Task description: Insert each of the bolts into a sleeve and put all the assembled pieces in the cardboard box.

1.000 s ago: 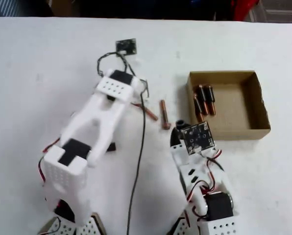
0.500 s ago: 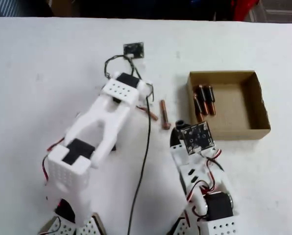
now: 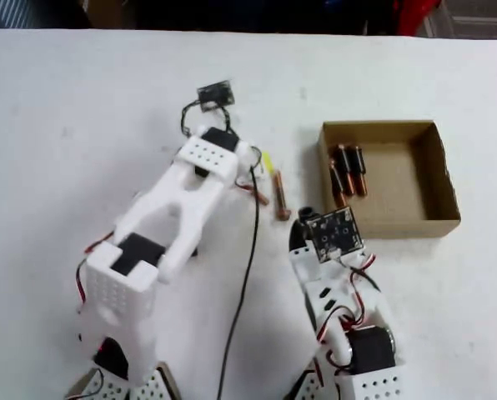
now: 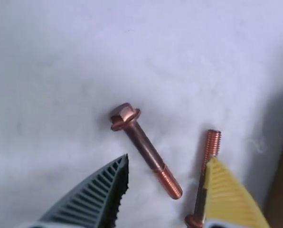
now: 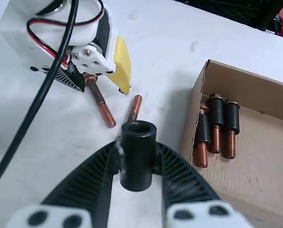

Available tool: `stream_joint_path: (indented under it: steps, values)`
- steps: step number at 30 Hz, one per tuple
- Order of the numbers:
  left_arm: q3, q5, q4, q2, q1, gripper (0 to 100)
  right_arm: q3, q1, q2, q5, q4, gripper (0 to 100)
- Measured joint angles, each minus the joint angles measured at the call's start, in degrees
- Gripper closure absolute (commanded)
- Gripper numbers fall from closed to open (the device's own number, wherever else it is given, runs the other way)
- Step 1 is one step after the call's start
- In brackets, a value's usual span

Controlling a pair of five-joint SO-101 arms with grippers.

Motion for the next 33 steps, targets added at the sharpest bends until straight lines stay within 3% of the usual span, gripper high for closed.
stream_joint_path:
  steps: [6,19,26,33]
  values:
    - [0.00,5.10,0.09,1.49,0.00,71,0.00,0.00,0.00,0.00,0.00,96.8]
    - [-2.73,5.63,0.09,6.24,0.00,72,0.00,0.00,0.00,0.00,0.00,96.8]
    - [-2.73,5.63,0.00,6.24,-1.05,98,0.00,0.00,0.00,0.00,0.00,96.8]
    - [-2.73,-0.26,0.09,6.24,-1.67,93,0.00,0.00,0.00,0.00,0.00,96.8]
